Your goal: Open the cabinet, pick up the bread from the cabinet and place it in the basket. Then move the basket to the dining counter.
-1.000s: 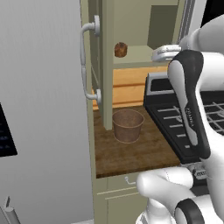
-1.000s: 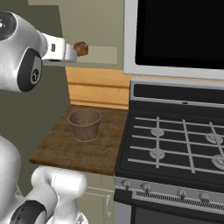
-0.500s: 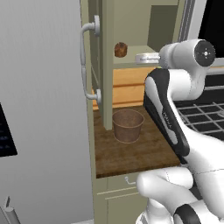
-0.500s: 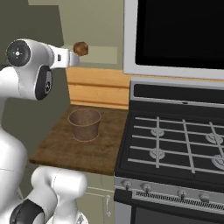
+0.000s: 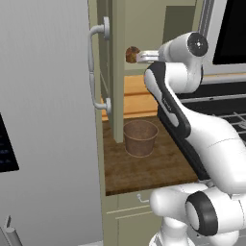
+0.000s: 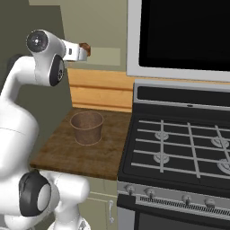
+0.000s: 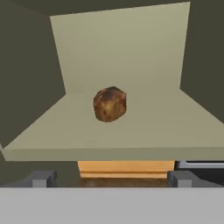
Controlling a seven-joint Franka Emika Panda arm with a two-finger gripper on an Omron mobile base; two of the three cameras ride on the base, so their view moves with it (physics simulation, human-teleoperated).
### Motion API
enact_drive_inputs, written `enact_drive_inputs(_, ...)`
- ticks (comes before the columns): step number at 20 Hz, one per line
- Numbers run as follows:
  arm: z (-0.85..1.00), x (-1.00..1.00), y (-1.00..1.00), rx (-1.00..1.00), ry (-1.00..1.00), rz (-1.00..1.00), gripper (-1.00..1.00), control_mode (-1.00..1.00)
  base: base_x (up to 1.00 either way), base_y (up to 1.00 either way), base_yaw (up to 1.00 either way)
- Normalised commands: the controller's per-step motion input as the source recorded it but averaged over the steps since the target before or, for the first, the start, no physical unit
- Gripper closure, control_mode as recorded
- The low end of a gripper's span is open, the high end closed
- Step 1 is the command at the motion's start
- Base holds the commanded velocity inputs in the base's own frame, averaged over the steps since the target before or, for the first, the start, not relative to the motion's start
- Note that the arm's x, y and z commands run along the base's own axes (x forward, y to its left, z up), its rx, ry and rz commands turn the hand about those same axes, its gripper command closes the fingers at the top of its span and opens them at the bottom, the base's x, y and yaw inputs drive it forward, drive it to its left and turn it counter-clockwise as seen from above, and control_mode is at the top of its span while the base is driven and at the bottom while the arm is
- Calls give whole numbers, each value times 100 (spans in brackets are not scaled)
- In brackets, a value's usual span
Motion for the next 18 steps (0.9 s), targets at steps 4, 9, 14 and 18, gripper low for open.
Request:
enact_drive_inputs(4,-1,51,19,0,0,0,-100,-100,0,0,0)
enact_drive_inputs(9,-2,38,2,0,1,0,-100,-100,0,0,0)
enact_drive_inputs(14,-11,28,2,0,8,0,-100,-100,0,0,0)
enact_drive_inputs(18,-23,58,1,0,6,0,-100,-100,0,0,0)
